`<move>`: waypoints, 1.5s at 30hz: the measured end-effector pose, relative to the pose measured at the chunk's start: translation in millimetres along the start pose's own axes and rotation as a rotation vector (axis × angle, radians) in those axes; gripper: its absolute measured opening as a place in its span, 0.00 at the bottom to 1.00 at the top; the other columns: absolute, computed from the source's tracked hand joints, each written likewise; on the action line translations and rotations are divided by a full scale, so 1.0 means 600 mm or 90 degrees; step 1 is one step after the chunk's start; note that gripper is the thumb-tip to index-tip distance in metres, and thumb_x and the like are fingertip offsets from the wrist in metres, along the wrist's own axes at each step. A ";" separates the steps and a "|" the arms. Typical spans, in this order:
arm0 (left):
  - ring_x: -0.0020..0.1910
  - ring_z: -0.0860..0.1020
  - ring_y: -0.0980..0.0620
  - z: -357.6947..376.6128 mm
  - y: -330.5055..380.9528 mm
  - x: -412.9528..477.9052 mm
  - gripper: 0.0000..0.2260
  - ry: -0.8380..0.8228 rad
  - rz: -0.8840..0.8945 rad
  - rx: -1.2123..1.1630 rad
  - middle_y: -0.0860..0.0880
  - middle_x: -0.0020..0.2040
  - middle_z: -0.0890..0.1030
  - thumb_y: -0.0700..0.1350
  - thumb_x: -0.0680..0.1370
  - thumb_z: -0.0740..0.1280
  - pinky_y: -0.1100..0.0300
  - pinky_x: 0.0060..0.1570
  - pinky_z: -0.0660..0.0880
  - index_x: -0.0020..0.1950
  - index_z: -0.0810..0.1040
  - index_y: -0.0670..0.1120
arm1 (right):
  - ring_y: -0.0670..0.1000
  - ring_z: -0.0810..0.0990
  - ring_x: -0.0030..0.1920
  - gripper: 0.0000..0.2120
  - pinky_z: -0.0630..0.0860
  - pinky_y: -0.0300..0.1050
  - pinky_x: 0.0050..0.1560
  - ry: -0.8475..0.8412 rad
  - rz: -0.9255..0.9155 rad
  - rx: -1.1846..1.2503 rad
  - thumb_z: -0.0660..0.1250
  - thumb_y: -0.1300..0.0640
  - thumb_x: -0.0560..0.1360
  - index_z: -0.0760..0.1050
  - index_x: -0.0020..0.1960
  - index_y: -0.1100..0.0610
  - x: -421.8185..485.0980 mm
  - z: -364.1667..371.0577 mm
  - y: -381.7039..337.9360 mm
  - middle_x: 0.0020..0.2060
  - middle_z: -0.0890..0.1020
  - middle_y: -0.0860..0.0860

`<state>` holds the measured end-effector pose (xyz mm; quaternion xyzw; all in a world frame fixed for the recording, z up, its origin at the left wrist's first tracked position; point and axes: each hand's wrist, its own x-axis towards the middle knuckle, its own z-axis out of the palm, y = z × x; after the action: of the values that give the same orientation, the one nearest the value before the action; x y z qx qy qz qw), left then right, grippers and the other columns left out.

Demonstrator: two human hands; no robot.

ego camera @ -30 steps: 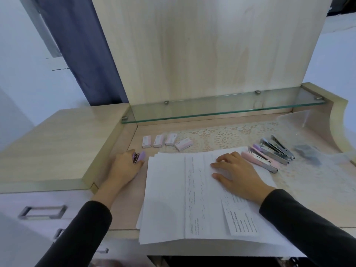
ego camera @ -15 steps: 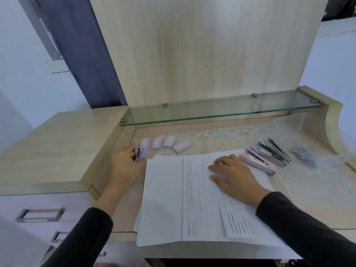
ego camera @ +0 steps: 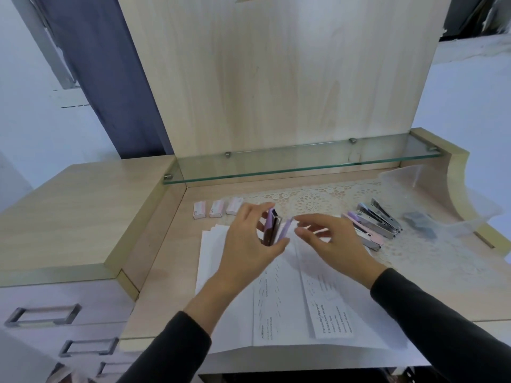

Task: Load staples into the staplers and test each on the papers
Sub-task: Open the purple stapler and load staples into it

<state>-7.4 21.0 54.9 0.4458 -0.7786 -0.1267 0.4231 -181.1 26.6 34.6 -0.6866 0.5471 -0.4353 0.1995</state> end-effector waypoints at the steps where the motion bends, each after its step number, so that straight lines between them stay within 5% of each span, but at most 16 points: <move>1: 0.40 0.74 0.60 0.011 0.003 -0.004 0.26 -0.001 0.002 -0.014 0.53 0.50 0.71 0.46 0.66 0.76 0.73 0.39 0.74 0.62 0.73 0.46 | 0.43 0.80 0.43 0.13 0.79 0.39 0.45 -0.021 0.020 0.048 0.67 0.52 0.72 0.78 0.56 0.53 -0.001 0.000 -0.007 0.44 0.82 0.46; 8: 0.42 0.76 0.60 0.046 0.005 -0.023 0.24 -0.028 -0.081 -0.150 0.56 0.48 0.72 0.38 0.65 0.76 0.74 0.36 0.75 0.59 0.75 0.47 | 0.54 0.83 0.40 0.07 0.82 0.47 0.40 -0.058 0.090 0.228 0.65 0.63 0.73 0.79 0.50 0.58 -0.007 -0.003 -0.013 0.44 0.83 0.58; 17: 0.43 0.77 0.69 0.023 -0.004 -0.004 0.13 -0.073 -0.127 -0.221 0.57 0.47 0.78 0.42 0.71 0.71 0.73 0.38 0.75 0.56 0.79 0.47 | 0.51 0.84 0.43 0.12 0.82 0.46 0.44 -0.080 0.113 0.261 0.67 0.64 0.72 0.77 0.55 0.58 -0.009 0.000 -0.017 0.46 0.83 0.56; 22: 0.41 0.77 0.67 0.024 -0.004 -0.005 0.07 -0.102 -0.148 -0.272 0.54 0.43 0.80 0.36 0.72 0.69 0.74 0.40 0.74 0.48 0.80 0.45 | 0.47 0.84 0.39 0.09 0.81 0.41 0.43 -0.076 0.123 0.313 0.66 0.67 0.72 0.77 0.47 0.55 -0.016 0.004 -0.018 0.40 0.83 0.52; 34: 0.42 0.78 0.66 0.026 -0.007 -0.014 0.08 -0.113 -0.114 -0.259 0.55 0.44 0.79 0.34 0.75 0.66 0.74 0.43 0.73 0.48 0.75 0.46 | 0.51 0.83 0.42 0.06 0.81 0.42 0.46 -0.071 0.109 0.235 0.65 0.67 0.72 0.75 0.48 0.60 -0.021 0.007 -0.020 0.41 0.82 0.55; 39: 0.48 0.80 0.58 0.017 -0.007 -0.022 0.10 -0.133 -0.120 -0.309 0.49 0.47 0.81 0.32 0.76 0.63 0.69 0.48 0.75 0.47 0.74 0.47 | 0.48 0.82 0.42 0.07 0.80 0.41 0.47 -0.069 0.169 0.353 0.62 0.71 0.73 0.74 0.46 0.61 -0.029 -0.006 -0.008 0.42 0.82 0.57; 45: 0.51 0.78 0.63 0.014 -0.010 -0.026 0.10 -0.128 -0.127 -0.326 0.54 0.51 0.80 0.34 0.76 0.63 0.71 0.48 0.74 0.49 0.74 0.49 | 0.53 0.83 0.44 0.07 0.81 0.44 0.47 -0.081 0.147 0.269 0.67 0.69 0.70 0.75 0.44 0.59 -0.033 -0.016 -0.006 0.44 0.82 0.57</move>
<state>-6.4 28.3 37.9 0.3842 -0.7116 -0.4036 0.4279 -187.3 47.9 34.7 -0.5884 0.5055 -0.4703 0.4209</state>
